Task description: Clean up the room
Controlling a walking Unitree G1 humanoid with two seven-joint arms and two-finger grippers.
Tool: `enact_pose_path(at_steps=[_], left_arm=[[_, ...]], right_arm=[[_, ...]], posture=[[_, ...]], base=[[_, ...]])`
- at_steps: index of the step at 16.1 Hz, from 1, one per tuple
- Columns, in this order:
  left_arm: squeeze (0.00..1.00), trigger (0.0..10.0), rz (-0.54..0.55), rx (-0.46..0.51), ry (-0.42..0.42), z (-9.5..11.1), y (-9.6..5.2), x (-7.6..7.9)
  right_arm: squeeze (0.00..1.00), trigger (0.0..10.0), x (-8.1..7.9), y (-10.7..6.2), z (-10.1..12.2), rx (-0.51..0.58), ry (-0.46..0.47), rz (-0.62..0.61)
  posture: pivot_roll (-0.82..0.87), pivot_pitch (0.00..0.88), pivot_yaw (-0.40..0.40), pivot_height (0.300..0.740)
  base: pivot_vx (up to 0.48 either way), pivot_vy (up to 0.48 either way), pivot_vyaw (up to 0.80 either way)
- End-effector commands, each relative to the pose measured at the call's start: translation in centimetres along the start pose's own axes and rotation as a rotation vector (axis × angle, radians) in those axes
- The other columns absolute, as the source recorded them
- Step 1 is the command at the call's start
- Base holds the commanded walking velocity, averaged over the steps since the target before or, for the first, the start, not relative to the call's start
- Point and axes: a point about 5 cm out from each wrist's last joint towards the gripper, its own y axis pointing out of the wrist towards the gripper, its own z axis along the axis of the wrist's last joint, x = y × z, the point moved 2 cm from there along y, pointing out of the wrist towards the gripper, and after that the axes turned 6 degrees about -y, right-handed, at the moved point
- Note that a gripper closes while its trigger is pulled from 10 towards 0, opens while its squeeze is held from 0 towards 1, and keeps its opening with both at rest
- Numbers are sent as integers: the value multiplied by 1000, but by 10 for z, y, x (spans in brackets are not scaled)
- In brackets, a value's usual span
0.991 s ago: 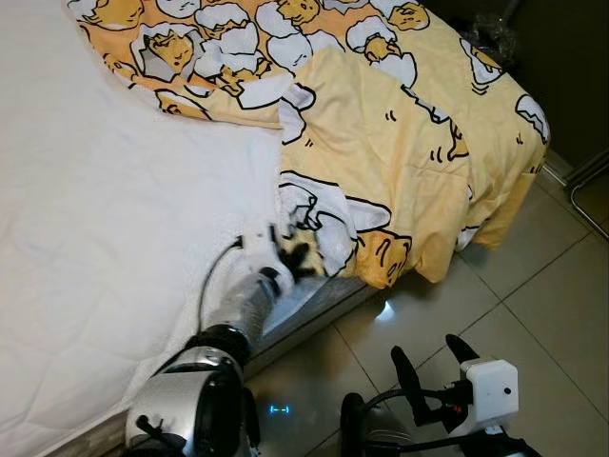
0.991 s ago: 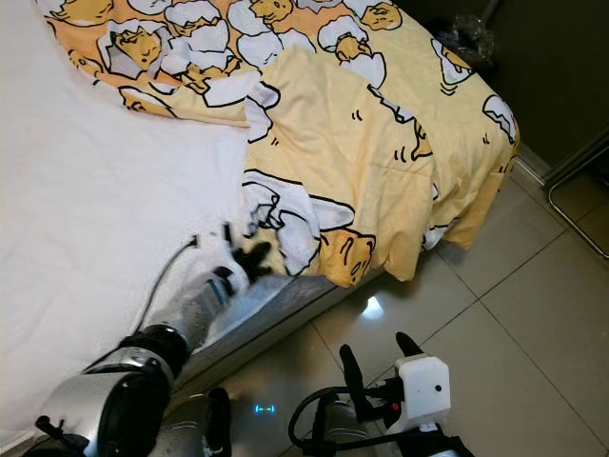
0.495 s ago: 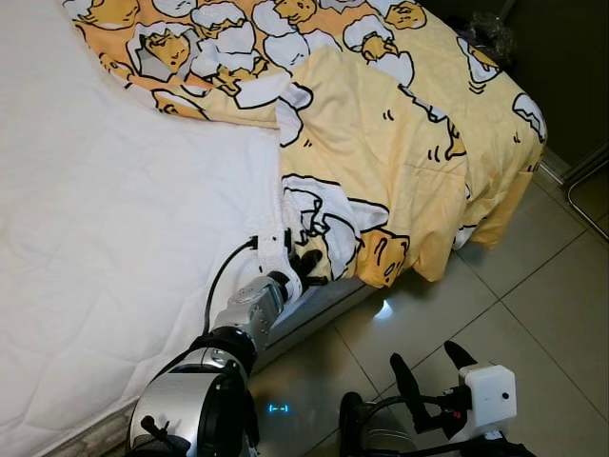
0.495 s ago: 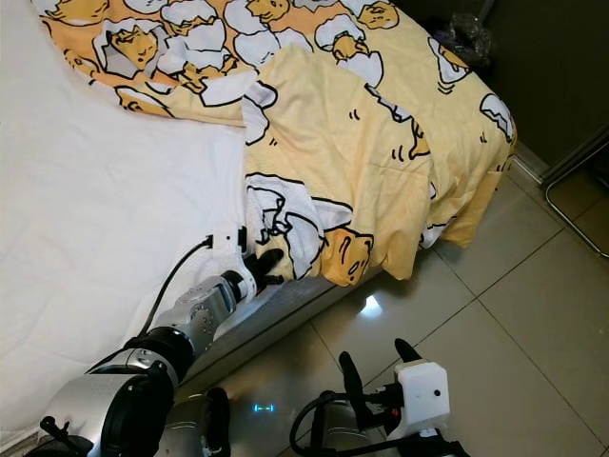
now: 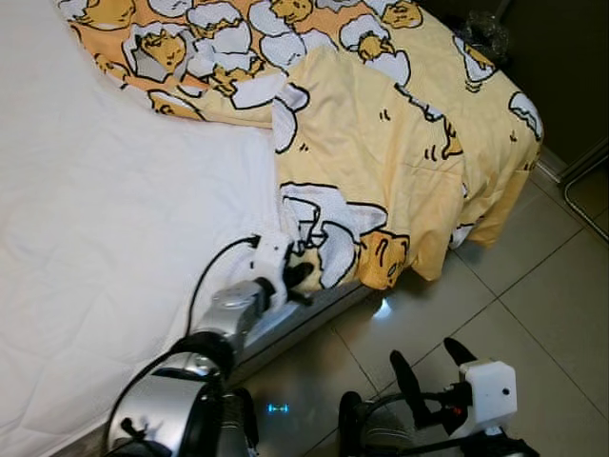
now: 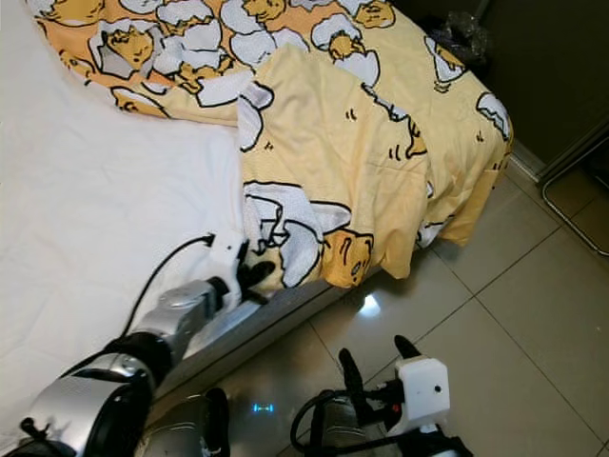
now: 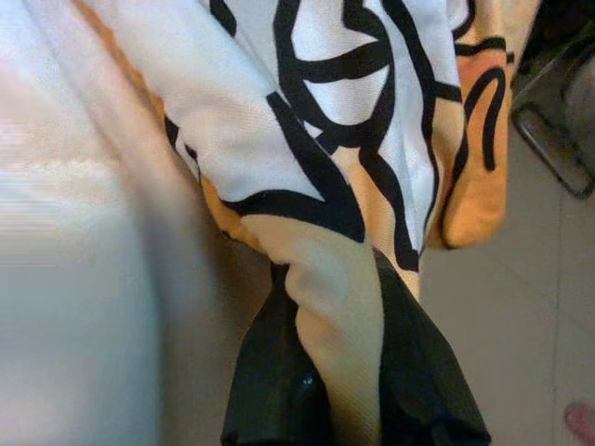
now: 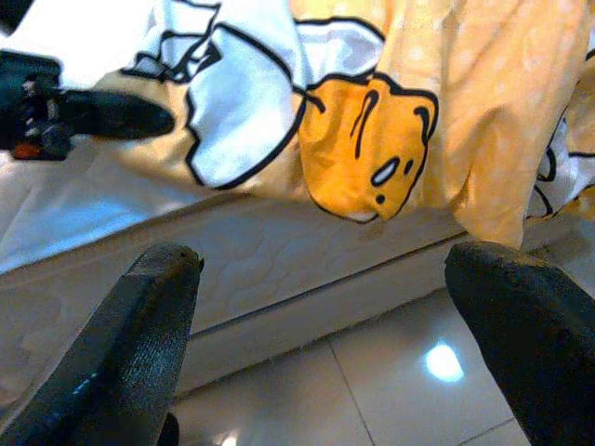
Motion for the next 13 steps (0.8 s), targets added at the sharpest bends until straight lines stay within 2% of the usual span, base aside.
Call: enact_pose_path(at_steps=[1,6,8,11,13], left_arm=[[0,0,-69,-26,56,-9,-3,6],[0,0,-316,-91,213,-25,-16,16],[0,0,-344,-91,231,-24,-17,18],[0,0,-445,-99,258,-26,-19,27],[0,0,-547,-136,269,-35,-24,36]], right_arm=[[106,10000,5,-4,-2,-19,3,-13],[106,10000,4,-4,-1,-19,-1,-1],[106,10000,5,-3,0,-19,-3,0],[110,10000,6,-3,1,-20,-2,1],[106,10000,6,-4,1,-27,5,5]], posture=[[-105,242,-56,740],[-102,242,-67,740],[-104,240,-69,740],[-106,239,-69,740],[-108,238,-67,740]], base=[[0,0,0],[0,0,0],[0,0,0],[0,0,0],[0,0,0]])
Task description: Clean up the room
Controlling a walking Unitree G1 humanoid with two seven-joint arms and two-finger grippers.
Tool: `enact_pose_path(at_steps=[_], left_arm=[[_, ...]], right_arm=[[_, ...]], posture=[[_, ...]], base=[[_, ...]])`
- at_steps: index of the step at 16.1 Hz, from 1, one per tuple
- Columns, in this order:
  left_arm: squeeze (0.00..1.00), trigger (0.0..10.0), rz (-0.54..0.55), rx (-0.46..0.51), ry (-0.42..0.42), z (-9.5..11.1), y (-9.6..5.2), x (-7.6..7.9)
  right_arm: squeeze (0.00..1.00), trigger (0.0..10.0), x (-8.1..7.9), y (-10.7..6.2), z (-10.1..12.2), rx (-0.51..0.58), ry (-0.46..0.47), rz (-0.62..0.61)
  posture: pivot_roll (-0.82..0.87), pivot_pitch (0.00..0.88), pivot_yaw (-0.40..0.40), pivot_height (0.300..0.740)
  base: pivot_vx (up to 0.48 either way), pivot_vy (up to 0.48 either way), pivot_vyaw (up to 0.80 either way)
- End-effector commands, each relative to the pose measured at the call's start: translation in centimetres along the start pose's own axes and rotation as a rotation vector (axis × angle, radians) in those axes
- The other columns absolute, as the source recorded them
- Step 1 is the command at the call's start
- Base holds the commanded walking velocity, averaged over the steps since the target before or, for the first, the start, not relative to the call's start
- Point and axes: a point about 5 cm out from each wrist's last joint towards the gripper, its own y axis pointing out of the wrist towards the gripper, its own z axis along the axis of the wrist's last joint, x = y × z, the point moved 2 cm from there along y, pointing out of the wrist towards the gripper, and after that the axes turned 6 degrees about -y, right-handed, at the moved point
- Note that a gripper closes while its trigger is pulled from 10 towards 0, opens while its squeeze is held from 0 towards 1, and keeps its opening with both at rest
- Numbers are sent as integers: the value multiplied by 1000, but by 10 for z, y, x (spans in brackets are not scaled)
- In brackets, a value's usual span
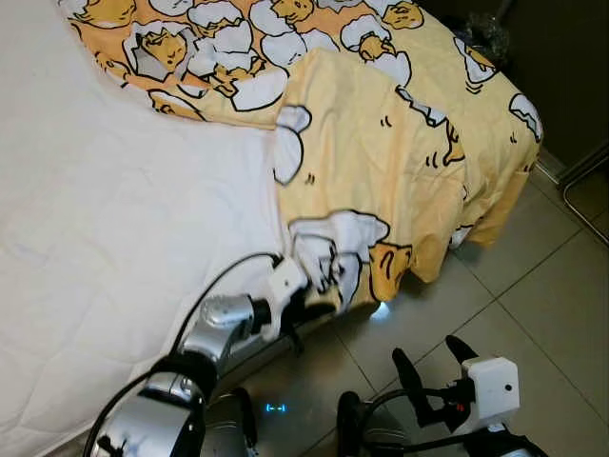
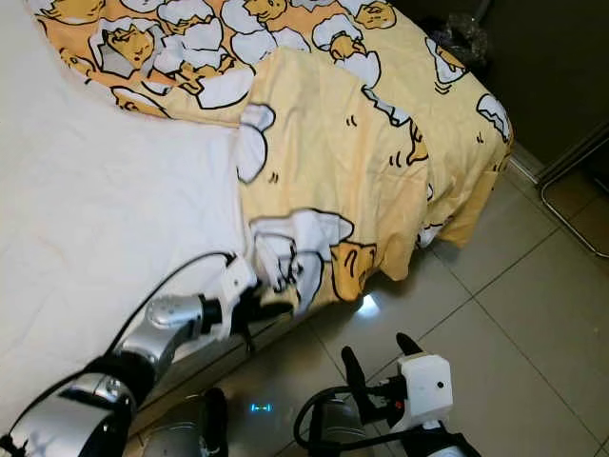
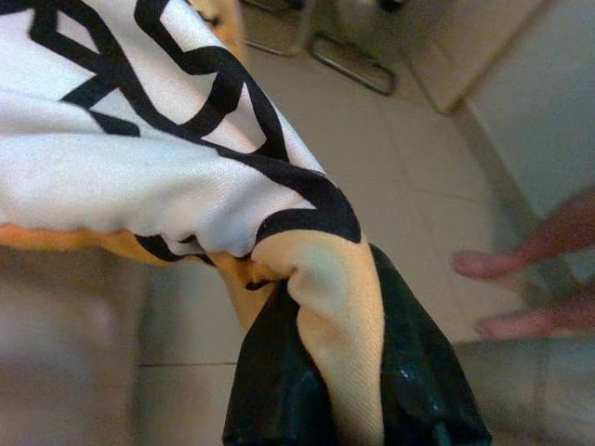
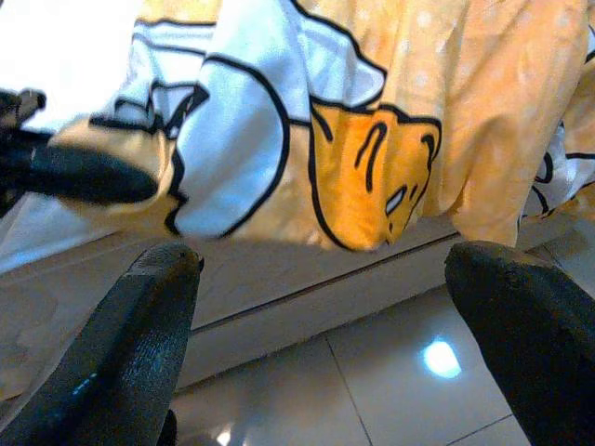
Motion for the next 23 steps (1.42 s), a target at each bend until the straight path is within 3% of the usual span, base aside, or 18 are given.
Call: enact_pose_path(at_steps=[1,6,9,18,23], left_arm=[[0,0,-80,-29,7,-9,3,12],[0,0,-182,-27,19,-18,9,32],[0,0,-178,-20,21,-17,10,33],[0,0,-166,-6,3,-20,5,32],[0,0,-138,-9,-17,-19,4,28]], right_arm=[[106,10000,4,-4,0,-12,2,-6],[110,10000,7,-3,1,-15,1,-3],[106,10000,7,-2,2,-18,0,2],[110,10000,7,-3,0,-32,-3,11],[106,10000,4,-6,-3,-41,-1,11]], posture=[[-107,237,-68,740],[-105,237,-76,740],[-104,236,-79,740],[-103,225,-78,740],[-109,232,-75,740]], base=[[0,0,0],[0,0,0],[0,0,0],[0,-480,0],[0,0,0]])
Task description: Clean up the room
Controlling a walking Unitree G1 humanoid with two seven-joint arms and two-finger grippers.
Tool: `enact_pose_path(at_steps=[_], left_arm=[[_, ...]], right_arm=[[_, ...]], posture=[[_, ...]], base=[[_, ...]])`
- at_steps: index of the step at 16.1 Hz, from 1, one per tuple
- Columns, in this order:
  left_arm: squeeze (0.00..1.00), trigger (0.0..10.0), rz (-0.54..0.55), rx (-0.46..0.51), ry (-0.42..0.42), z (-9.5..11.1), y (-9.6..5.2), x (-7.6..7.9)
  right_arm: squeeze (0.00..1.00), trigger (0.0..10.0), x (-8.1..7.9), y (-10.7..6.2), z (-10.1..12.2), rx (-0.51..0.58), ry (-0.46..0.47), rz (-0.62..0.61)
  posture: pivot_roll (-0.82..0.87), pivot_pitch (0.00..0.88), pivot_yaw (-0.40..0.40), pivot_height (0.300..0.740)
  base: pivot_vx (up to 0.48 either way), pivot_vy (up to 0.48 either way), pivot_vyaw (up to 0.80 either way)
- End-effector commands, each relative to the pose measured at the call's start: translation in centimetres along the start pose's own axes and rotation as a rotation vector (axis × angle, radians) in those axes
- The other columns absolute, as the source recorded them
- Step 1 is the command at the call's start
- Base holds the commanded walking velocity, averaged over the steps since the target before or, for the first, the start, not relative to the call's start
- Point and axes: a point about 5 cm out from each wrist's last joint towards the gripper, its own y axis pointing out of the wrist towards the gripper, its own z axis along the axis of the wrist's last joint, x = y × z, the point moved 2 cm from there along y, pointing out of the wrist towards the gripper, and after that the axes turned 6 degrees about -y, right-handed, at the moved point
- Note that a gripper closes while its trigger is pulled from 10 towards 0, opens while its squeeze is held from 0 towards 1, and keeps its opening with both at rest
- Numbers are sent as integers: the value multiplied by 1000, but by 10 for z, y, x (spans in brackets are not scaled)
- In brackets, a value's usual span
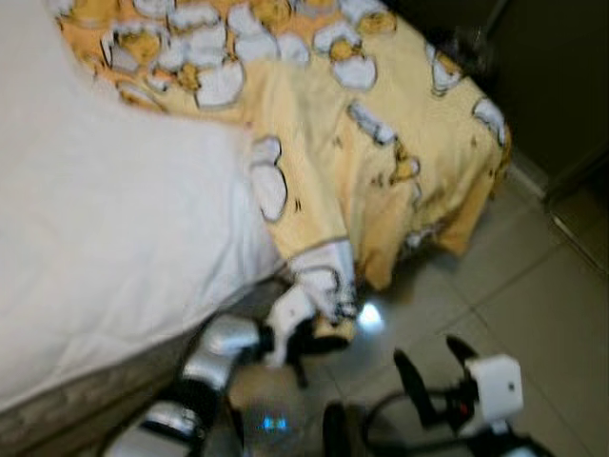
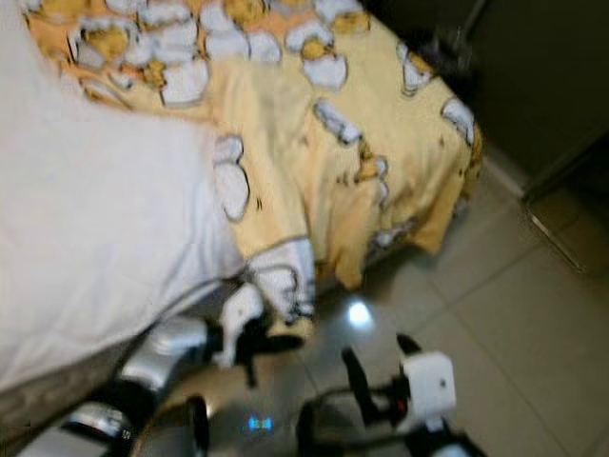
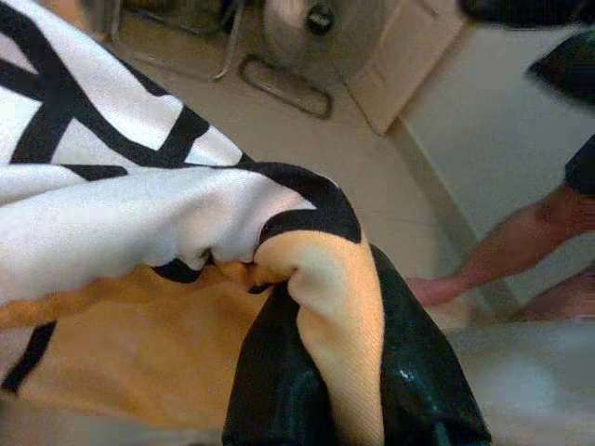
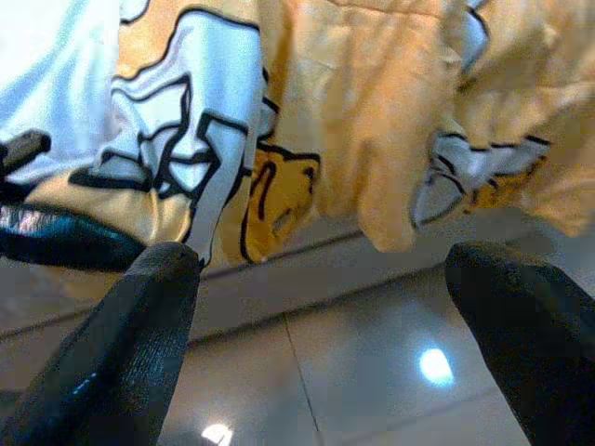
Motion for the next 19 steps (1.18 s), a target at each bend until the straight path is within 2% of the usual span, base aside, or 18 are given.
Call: enact_pose_path(at_steps=[1,4,9,13,19], left_arm=[[0,0,-12,-45,6,-7,-4,1],[0,0,-80,-152,97,-22,-2,12],[0,0,-185,-244,177,-35,3,27],[0,0,-132,-222,164,-33,3,22],[0,0,-104,-200,119,-36,-9,18]], right_arm=[[106,10000,0,-3,-4,-21,9,-3],[106,10000,1,-6,-7,-34,10,-3],[106,10000,5,-11,-10,-52,4,-13],[106,10000,5,-12,-13,-55,9,-18],[106,10000,11,-14,-30,-83,15,-14]], posture=[[-109,232,-75,740],[-109,232,-75,740],[-127,236,-72,740],[-126,237,-71,740],[-119,236,-74,740]], base=[[0,0,0],[0,0,0],[0,0,0],[0,0,0],[0,-457,0]])
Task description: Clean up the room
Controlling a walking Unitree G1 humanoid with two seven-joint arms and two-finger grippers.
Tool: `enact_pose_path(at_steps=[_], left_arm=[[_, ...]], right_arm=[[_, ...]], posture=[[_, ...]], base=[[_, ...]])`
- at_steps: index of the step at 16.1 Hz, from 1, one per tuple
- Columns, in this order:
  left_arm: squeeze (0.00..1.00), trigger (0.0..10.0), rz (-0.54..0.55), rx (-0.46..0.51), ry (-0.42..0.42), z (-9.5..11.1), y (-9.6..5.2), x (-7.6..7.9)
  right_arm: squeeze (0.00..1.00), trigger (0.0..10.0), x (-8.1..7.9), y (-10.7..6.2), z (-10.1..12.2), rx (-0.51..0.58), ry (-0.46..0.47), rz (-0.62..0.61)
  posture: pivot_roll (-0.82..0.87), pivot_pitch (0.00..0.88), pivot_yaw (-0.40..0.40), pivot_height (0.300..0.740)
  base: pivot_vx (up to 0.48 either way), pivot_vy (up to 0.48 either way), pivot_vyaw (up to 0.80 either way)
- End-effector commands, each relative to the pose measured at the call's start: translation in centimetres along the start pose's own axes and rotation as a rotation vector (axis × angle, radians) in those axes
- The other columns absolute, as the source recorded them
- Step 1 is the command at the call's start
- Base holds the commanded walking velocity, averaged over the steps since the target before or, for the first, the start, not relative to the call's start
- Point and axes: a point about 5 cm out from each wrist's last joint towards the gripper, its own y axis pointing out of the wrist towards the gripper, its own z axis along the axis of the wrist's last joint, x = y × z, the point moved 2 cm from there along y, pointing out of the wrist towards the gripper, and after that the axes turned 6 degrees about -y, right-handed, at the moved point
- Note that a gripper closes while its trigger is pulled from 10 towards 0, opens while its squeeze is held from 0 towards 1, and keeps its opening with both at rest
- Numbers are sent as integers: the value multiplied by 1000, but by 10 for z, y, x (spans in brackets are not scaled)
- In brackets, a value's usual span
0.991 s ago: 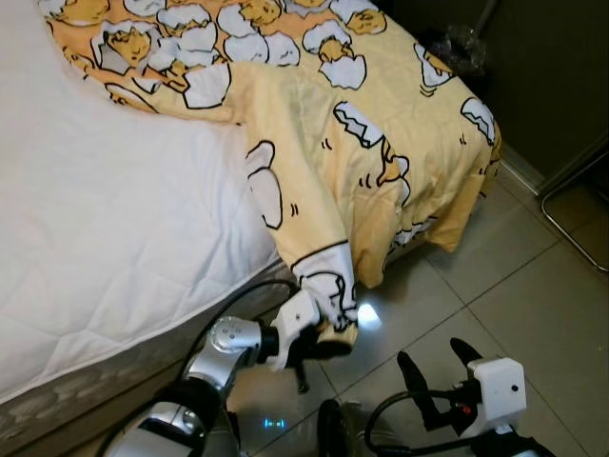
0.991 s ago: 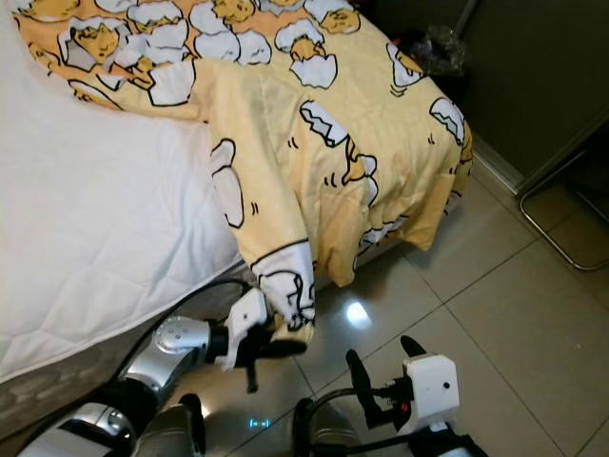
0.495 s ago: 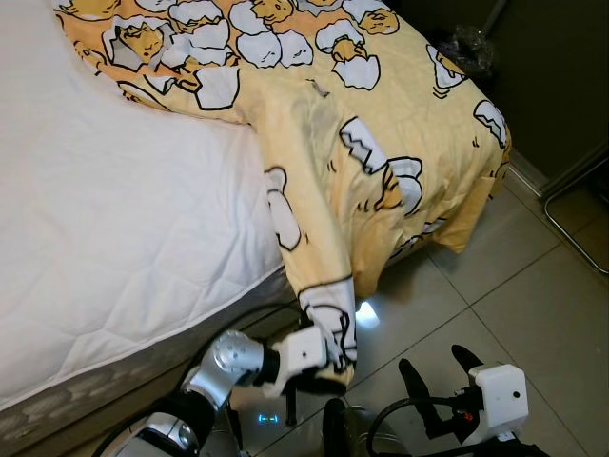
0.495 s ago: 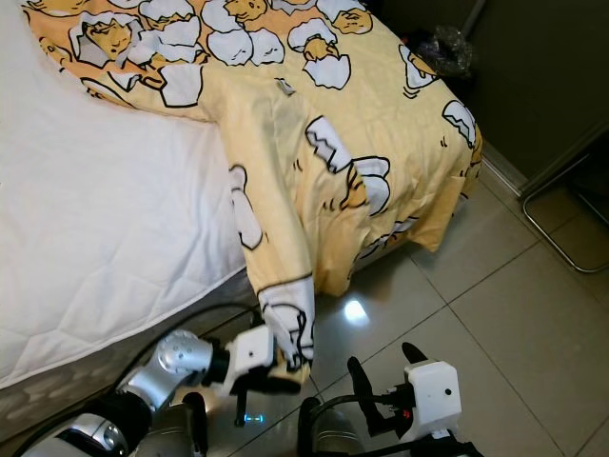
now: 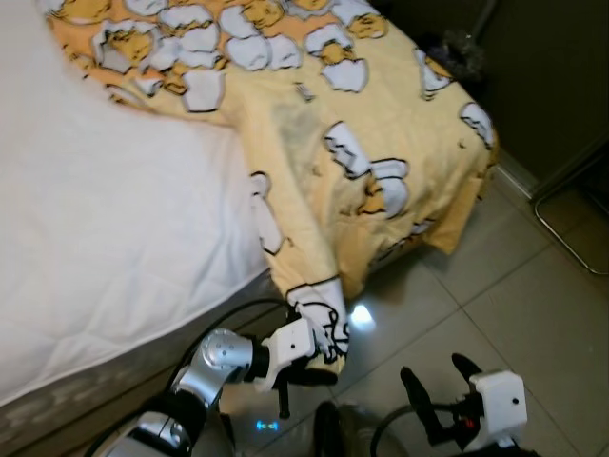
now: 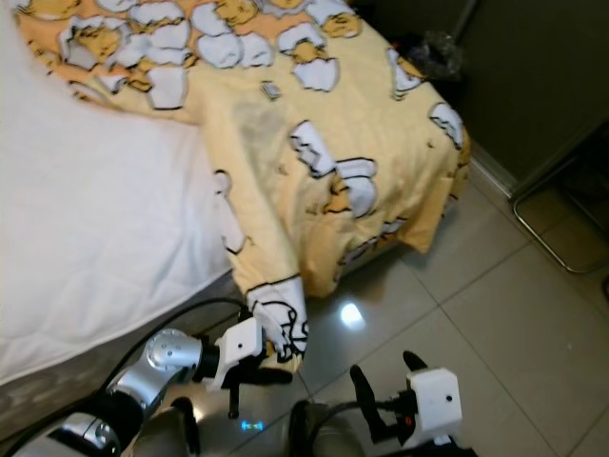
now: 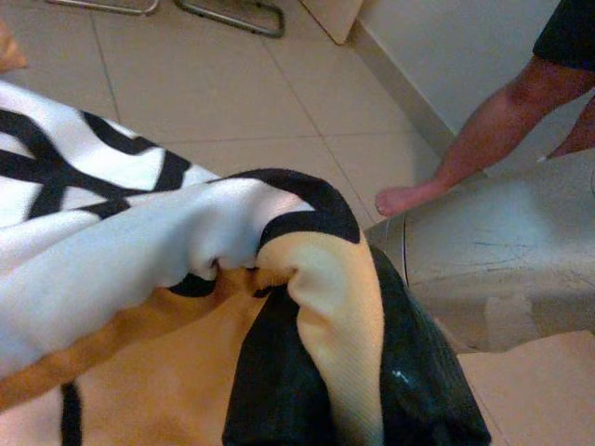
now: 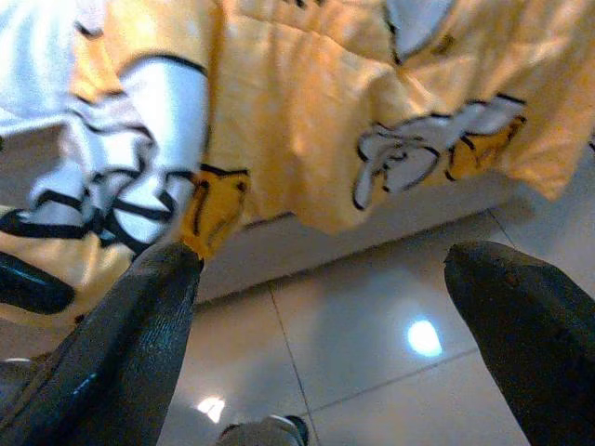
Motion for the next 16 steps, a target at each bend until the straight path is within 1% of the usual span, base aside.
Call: enact_pose_path(at_steps=[1,5,7,9,12,13,14,16], left_arm=[[0,0,-20,-8,-18,-6,4,7],[0,0,-50,-23,-3,-8,5,11],[0,0,-33,-14,-11,-8,6,10],[0,0,14,29,-75,-4,5,5],[0,0,29,140,-242,6,-1,-5],[0,0,38,149,-266,6,-3,-7],[0,0,38,149,-266,6,-3,-7],[0,0,46,140,-296,4,-6,-9]], right_arm=[[106,10000,5,-7,-8,-21,2,-16],[106,10000,5,-5,-13,-26,3,-14],[106,10000,5,0,-18,-26,3,-16],[106,10000,5,3,-21,-26,4,-19],[106,10000,8,0,-27,-32,7,-19],[106,10000,9,-2,-29,-33,6,-19],[106,10000,9,-2,-29,-33,6,-19],[106,10000,15,-14,-29,-25,-1,-19]], posture=[[-118,236,-75,740],[-120,235,-73,740],[-123,230,-69,740],[-123,225,-67,740],[-117,221,-69,740],[-117,219,-70,740],[-117,219,-70,740],[-117,221,-72,740]], base=[[0,0,0],[0,0,0],[0,0,0],[0,0,0],[0,0,0],[0,0,0],[0,0,0],[-471,0,0]])
